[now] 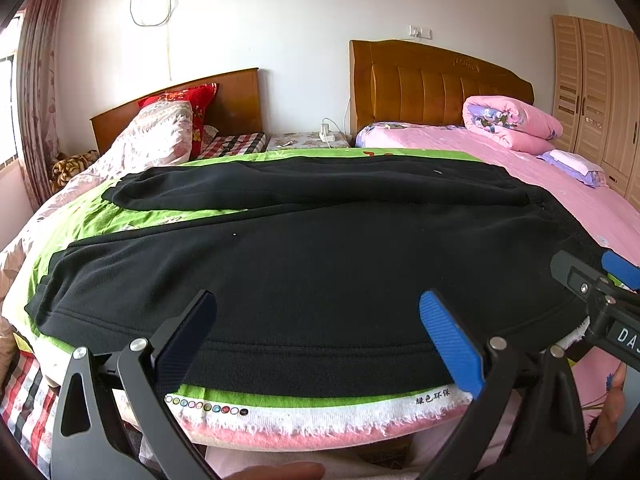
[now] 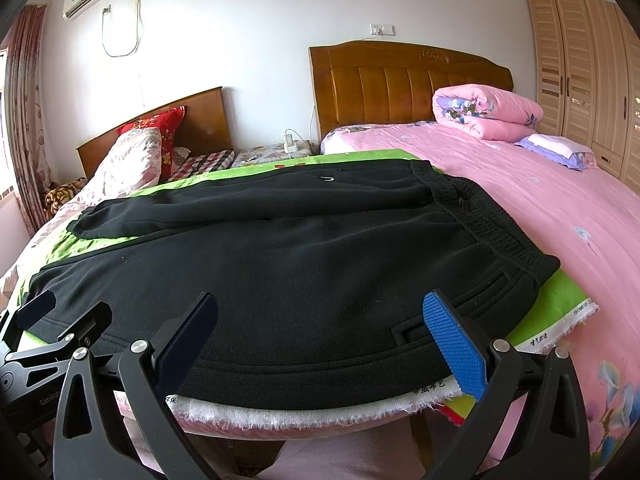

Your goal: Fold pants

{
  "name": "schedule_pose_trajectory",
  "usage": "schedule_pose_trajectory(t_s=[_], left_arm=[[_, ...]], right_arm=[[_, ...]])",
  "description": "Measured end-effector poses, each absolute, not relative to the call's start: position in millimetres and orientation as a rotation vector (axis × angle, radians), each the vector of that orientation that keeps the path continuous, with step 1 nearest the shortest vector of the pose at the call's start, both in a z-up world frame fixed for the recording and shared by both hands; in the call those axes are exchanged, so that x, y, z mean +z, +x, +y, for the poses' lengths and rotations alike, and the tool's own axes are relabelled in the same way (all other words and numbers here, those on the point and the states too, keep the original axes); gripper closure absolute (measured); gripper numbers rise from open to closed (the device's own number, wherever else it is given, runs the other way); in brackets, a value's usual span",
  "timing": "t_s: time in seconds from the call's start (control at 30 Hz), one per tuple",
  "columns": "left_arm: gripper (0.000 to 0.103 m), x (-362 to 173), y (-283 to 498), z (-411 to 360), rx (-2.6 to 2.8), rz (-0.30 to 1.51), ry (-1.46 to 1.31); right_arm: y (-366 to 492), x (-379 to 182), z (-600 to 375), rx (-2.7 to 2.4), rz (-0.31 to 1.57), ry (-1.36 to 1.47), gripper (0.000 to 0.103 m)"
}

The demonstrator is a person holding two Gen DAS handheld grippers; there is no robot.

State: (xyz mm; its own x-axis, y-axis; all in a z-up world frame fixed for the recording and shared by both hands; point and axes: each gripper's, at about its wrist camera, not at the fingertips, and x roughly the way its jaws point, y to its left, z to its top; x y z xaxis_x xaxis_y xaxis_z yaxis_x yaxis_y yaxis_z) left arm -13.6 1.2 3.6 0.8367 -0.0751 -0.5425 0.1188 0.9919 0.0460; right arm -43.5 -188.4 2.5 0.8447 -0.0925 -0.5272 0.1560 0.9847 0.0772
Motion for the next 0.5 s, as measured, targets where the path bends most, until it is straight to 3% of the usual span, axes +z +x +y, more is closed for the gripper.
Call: schedule_pose_trajectory(t_s=[0.5], left_arm=[[0.001,3.8,-13.9,1.3,-0.104,0.572,0.078]], right_arm=[[-43.0,2.9,-188.4,-0.13,0.551,0.123,0.004]])
